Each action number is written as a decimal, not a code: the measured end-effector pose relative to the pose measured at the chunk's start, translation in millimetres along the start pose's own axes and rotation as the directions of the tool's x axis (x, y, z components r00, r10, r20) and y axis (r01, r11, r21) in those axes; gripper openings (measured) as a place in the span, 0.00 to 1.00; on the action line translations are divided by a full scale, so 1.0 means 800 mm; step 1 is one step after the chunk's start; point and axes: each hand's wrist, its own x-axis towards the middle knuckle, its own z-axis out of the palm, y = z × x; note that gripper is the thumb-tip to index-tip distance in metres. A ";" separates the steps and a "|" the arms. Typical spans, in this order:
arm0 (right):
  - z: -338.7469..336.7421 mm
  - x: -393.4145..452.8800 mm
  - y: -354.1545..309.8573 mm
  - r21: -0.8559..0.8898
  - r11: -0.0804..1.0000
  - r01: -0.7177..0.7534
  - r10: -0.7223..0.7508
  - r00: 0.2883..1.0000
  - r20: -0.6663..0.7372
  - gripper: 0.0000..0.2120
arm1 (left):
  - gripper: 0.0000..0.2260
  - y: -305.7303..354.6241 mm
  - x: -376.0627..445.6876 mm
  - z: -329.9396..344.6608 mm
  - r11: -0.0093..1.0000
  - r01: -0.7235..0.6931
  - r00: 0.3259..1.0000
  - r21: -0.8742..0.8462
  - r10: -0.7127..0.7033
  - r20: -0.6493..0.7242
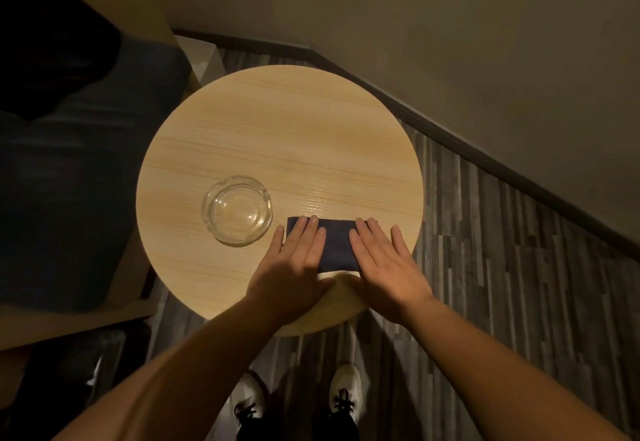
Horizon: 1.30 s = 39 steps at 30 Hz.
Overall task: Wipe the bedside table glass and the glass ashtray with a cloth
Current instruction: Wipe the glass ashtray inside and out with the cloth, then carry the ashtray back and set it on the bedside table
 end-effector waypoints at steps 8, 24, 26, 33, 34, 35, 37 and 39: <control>-0.002 0.000 0.003 -0.017 1.000 -0.010 0.011 0.999 0.040 0.36 | 0.35 0.000 0.000 0.005 0.995 0.020 0.998 0.098 -0.013 -0.062; -0.075 0.047 -0.056 0.198 0.972 0.127 -0.109 0.989 -0.097 0.41 | 0.22 -0.053 -0.094 -0.028 0.962 0.243 0.962 -0.128 -0.256 -0.097; -0.083 0.075 -0.075 0.221 0.965 0.140 -0.116 0.986 -0.116 0.39 | 0.20 -0.083 -0.096 -0.040 0.915 0.341 0.920 -0.217 -0.373 -0.123; -0.087 0.133 -0.103 0.316 0.944 0.100 -0.068 0.991 -0.112 0.47 | 0.33 -0.149 -0.081 -0.085 0.767 0.510 0.790 -0.390 -0.597 -0.140; -0.088 0.139 -0.105 0.320 0.942 0.097 -0.070 0.993 -0.097 0.49 | 0.38 -0.156 -0.078 -0.086 0.765 0.513 0.807 -0.389 -0.585 -0.086; -0.087 0.146 -0.107 0.324 0.941 0.094 -0.071 0.994 -0.083 0.52 | 0.43 -0.164 -0.075 -0.085 0.774 0.513 0.828 -0.372 -0.560 -0.022; -0.083 0.157 -0.110 0.338 0.937 0.088 -0.070 0.995 -0.065 0.58 | 0.49 -0.178 -0.067 -0.081 0.810 0.487 0.868 -0.326 -0.490 0.079; -0.079 0.165 -0.113 0.341 0.936 0.087 -0.069 0.996 -0.063 0.60 | 0.53 -0.189 -0.058 -0.074 0.838 0.448 0.894 -0.312 -0.429 0.130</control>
